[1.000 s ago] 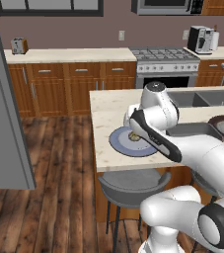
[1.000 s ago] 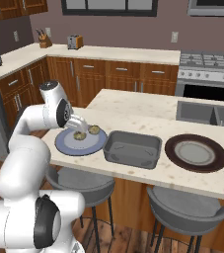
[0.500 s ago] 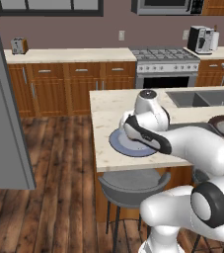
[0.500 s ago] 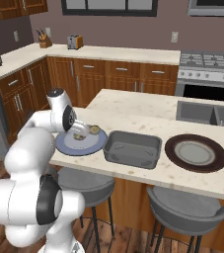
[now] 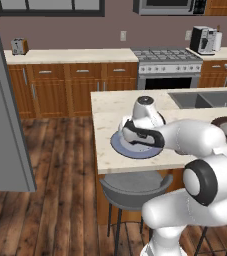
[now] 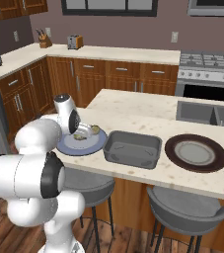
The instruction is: Place two dumplings into each of the tupperware containers and then place the containers in the fridge.
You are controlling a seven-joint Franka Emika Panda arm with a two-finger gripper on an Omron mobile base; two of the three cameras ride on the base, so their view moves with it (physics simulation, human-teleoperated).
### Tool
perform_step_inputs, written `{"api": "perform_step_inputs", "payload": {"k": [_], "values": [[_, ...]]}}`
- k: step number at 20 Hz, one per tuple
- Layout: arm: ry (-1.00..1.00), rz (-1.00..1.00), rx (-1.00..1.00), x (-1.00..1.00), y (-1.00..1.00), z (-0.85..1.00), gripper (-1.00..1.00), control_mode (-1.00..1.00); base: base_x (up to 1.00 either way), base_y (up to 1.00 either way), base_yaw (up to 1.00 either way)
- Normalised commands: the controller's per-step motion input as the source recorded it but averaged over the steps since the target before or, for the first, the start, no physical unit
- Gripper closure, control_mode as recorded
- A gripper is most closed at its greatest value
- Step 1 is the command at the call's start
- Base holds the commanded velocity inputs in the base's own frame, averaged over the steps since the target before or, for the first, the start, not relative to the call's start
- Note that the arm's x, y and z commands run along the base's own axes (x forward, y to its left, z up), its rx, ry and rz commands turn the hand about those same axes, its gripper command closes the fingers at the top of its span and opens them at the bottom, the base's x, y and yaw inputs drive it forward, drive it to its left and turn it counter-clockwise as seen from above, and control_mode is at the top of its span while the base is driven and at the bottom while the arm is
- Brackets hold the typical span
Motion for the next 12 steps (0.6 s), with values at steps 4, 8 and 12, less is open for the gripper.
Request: {"api": "perform_step_inputs", "payload": {"k": [4, 8, 12], "values": [[0.00, 0.00, 0.00, 0.19, 0.00, -0.34, -1.00, -1.00, 0.00, 0.00, 0.00], [0.00, 0.00, 0.00, 0.05, 0.00, -0.39, 1.00, -1.00, 0.00, 0.00, 0.00], [-0.02, 0.00, 0.00, -0.04, 0.00, -0.28, 1.00, -1.00, 0.00, 0.00, 0.00]]}}
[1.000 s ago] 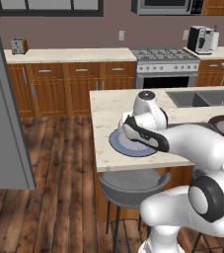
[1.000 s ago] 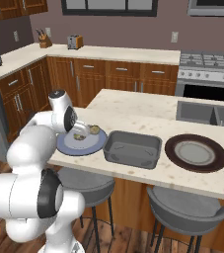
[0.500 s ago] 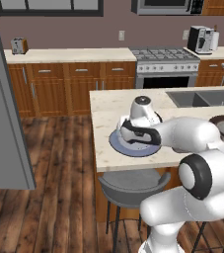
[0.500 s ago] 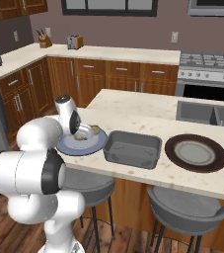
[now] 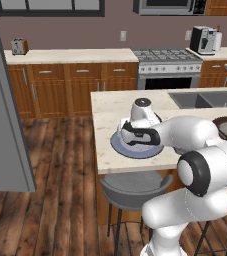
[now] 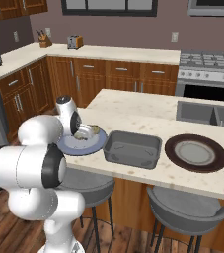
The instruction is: Place two dumplings into each of the tupperware containers and then place the containers in the fridge.
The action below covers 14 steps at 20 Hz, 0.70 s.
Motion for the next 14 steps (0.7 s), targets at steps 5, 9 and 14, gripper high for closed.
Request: {"api": "perform_step_inputs", "payload": {"k": [5, 9, 14], "values": [[-0.21, 0.01, 0.00, -0.66, 0.00, 0.60, 1.00, -1.00, 0.00, 0.00, 0.00], [-0.11, -0.06, -0.03, -0.90, -0.41, 1.00, 1.00, -1.00, 0.00, 0.00, 0.00], [0.00, -0.22, 0.00, -0.28, -1.00, 1.00, 1.00, -1.00, 0.00, 0.00, 0.00]]}}
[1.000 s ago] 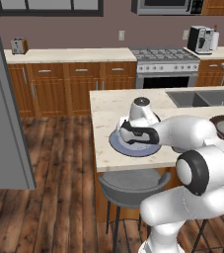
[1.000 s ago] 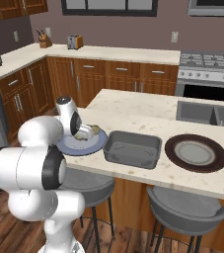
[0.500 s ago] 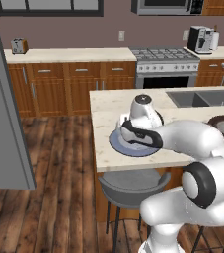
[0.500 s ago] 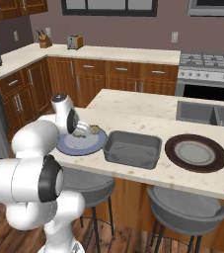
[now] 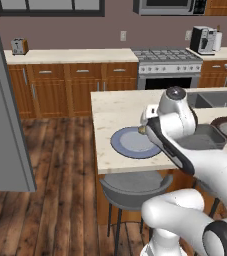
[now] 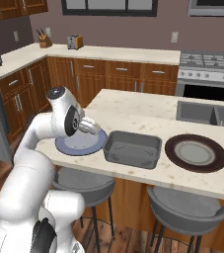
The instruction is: Place two dumplings into each of the tupperware containers and then place the containers in the fridge.
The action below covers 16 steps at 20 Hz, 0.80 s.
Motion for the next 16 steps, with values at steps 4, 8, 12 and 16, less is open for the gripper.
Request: {"api": "perform_step_inputs", "payload": {"k": [4, 8, 12, 16], "values": [[0.17, -0.28, 0.03, 0.00, -1.00, 0.67, 1.00, -1.00, 0.00, 0.00, 0.00], [0.35, -0.23, 0.06, 0.00, -1.00, 0.01, 1.00, -1.00, 0.00, 0.00, 0.00], [0.44, -0.13, 0.05, 0.00, -1.00, -0.40, 1.00, -1.00, 0.00, 0.00, 0.00], [0.25, -0.12, 0.02, 0.00, -1.00, -0.58, 1.00, -1.00, 0.00, 0.00, 0.00]]}}
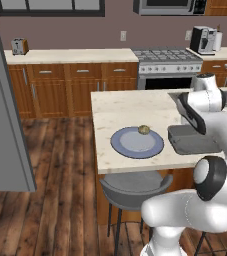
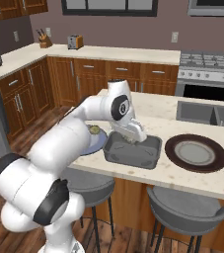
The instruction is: Place two dumplings into each of the tupperware containers and then place the containers in the fridge.
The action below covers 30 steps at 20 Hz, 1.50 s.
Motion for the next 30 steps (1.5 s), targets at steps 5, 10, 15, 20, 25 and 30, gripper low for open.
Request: {"api": "perform_step_inputs", "payload": {"k": [5, 10, 15, 20, 25, 30], "values": [[0.04, -0.02, 0.01, 0.12, -0.79, -0.41, 1.00, -1.00, 0.00, 0.00, 0.00], [0.00, 0.00, 0.00, 0.37, -0.18, -0.29, 1.00, -1.00, 0.00, 0.00, 0.00], [0.01, 0.00, -0.03, 0.52, 0.13, -0.31, 1.00, -1.00, 0.00, 0.00, 0.00], [0.00, 0.00, -0.01, 0.26, -0.01, -0.53, 1.00, -1.00, 0.00, 0.00, 0.00], [0.01, 0.00, 0.00, 0.12, -0.01, -0.40, -1.00, -1.00, 0.00, 0.00, 0.00], [0.00, 0.00, 0.00, -0.30, 0.00, -0.08, -1.00, -1.00, 0.00, 0.00, 0.00]]}}
